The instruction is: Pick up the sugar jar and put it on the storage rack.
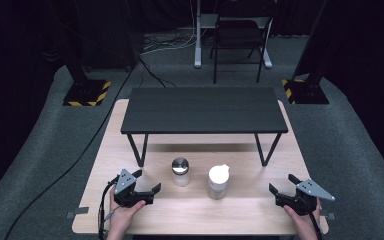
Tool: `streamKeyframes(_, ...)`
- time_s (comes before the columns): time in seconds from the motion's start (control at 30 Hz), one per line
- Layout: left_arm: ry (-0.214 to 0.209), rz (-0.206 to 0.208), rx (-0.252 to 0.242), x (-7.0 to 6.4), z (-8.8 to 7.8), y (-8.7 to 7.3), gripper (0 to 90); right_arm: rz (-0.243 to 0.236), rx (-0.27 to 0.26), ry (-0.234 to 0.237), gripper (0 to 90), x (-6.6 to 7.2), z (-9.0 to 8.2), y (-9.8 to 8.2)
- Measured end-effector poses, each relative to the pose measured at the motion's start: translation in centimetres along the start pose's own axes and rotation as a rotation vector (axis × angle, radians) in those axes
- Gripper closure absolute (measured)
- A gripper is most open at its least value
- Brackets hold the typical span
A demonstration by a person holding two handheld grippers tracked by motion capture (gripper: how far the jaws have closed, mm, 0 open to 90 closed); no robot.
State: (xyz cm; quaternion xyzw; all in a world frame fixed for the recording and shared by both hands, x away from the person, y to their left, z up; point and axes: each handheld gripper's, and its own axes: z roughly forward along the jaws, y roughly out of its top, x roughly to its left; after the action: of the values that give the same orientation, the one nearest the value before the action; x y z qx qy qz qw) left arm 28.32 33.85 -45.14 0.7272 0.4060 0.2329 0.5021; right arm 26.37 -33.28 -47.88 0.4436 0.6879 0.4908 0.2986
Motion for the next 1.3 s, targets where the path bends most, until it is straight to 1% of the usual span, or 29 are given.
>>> streamKeyframes(0.07,-0.001,0.013,0.006,-0.3,0.3,0.4,9.0,0.001,0.001,0.002,12.7,0.0,0.0,0.0)
streamKeyframes(0.23,-0.012,0.016,0.003,-0.5,0.9,1.0,9.2,0.002,0.004,0.002,12.7,0.0,0.1,0.0)
streamKeyframes(0.27,-0.016,0.01,0.008,-0.6,1.3,1.2,9.2,0.002,0.004,0.003,12.7,0.0,0.1,0.0)
streamKeyframes(0.5,-0.039,0.028,0.024,-1.4,2.8,1.9,9.3,0.001,0.007,0.006,12.7,0.0,0.1,0.1)
streamKeyframes(0.63,-0.046,0.044,0.04,-2.0,4.1,2.5,9.5,0.002,0.006,0.002,12.7,0.1,0.1,0.0)
streamKeyframes(0.67,-0.046,0.044,0.04,-2.0,4.1,2.5,9.5,0.001,0.004,-0.002,12.7,0.1,0.1,0.0)
streamKeyframes(0.77,-0.06,0.037,0.04,-2.6,5.3,2.7,9.7,0.002,0.002,-0.005,12.7,0.1,0.1,0.0)
streamKeyframes(0.93,-0.066,0.049,0.064,-3.1,6.8,3.0,10.4,0.001,0.002,-0.003,12.7,0.1,0.1,0.0)
streamKeyframes(1.0,-0.071,0.047,0.07,-3.3,7.3,3.1,10.5,0.002,0.003,-0.002,12.7,0.1,0.1,0.0)
streamKeyframes(1.13,-0.058,0.059,0.085,-3.9,8.4,3.4,10.7,0.003,0.003,-0.002,12.7,0.0,0.1,0.0)
streamKeyframes(1.3,-0.032,0.04,0.105,-4.2,9.6,3.4,12.7,0.004,0.002,-0.003,12.7,0.0,0.1,0.0)
